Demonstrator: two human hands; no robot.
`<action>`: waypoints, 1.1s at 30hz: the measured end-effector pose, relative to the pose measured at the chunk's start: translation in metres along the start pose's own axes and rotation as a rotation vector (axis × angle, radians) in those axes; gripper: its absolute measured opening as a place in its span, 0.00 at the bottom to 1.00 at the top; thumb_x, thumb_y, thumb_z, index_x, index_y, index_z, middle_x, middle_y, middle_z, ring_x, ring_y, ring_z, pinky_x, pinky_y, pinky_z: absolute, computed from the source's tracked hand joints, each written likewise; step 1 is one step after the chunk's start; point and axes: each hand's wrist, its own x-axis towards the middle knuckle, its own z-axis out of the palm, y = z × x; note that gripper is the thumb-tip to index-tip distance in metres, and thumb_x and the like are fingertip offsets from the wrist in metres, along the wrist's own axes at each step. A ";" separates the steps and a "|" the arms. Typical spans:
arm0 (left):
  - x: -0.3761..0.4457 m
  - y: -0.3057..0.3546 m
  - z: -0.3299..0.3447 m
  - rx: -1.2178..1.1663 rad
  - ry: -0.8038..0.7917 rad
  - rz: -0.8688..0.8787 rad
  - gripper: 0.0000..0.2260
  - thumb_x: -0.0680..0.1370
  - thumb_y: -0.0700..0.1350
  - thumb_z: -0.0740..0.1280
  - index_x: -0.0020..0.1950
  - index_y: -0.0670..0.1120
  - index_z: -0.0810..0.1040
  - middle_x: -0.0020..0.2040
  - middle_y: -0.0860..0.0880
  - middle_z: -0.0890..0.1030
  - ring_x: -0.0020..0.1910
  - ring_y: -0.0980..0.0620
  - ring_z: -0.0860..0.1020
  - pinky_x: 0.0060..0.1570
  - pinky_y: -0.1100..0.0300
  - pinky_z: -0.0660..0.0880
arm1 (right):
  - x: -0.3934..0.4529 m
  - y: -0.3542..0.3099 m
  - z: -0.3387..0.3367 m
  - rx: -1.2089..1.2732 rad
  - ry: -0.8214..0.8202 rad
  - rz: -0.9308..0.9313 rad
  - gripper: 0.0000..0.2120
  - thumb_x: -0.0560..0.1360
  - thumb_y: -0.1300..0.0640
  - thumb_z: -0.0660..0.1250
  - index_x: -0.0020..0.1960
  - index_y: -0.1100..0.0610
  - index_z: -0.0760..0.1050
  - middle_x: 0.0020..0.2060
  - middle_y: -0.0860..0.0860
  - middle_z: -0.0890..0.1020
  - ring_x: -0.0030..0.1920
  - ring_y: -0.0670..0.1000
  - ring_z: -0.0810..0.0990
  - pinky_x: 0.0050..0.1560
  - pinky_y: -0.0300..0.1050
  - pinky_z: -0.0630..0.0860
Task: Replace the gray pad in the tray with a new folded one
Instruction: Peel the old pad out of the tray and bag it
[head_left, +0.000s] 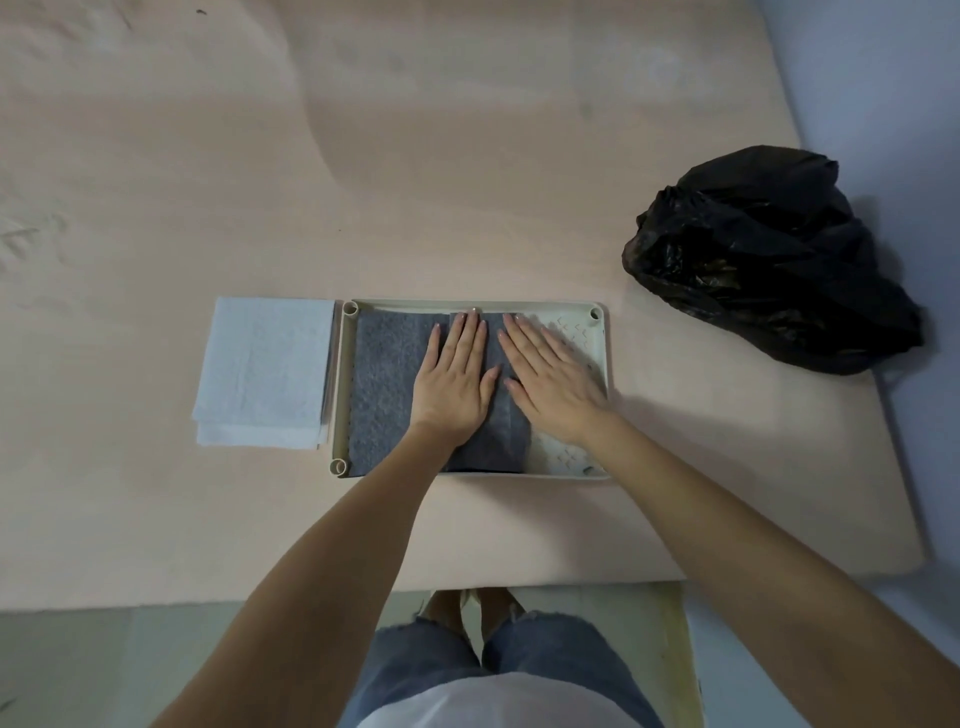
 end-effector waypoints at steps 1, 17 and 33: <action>0.000 0.000 0.001 0.002 0.010 0.003 0.29 0.81 0.54 0.40 0.76 0.39 0.56 0.77 0.43 0.56 0.76 0.47 0.53 0.75 0.49 0.47 | 0.002 0.002 -0.001 -0.001 -0.026 -0.022 0.30 0.79 0.47 0.38 0.75 0.63 0.48 0.76 0.58 0.52 0.76 0.54 0.50 0.74 0.49 0.41; -0.035 -0.024 -0.023 0.192 -0.208 0.546 0.33 0.76 0.59 0.29 0.76 0.41 0.39 0.78 0.45 0.42 0.77 0.50 0.40 0.75 0.53 0.38 | 0.011 0.019 -0.009 0.002 -0.223 -0.126 0.31 0.81 0.44 0.39 0.75 0.61 0.35 0.75 0.57 0.38 0.75 0.52 0.36 0.75 0.49 0.38; -0.038 -0.028 -0.033 0.186 -0.276 0.570 0.30 0.81 0.59 0.39 0.77 0.43 0.39 0.78 0.46 0.40 0.76 0.52 0.38 0.74 0.56 0.36 | -0.061 0.025 -0.004 0.070 -0.270 -0.532 0.28 0.81 0.43 0.39 0.77 0.54 0.48 0.76 0.50 0.51 0.76 0.47 0.44 0.74 0.49 0.38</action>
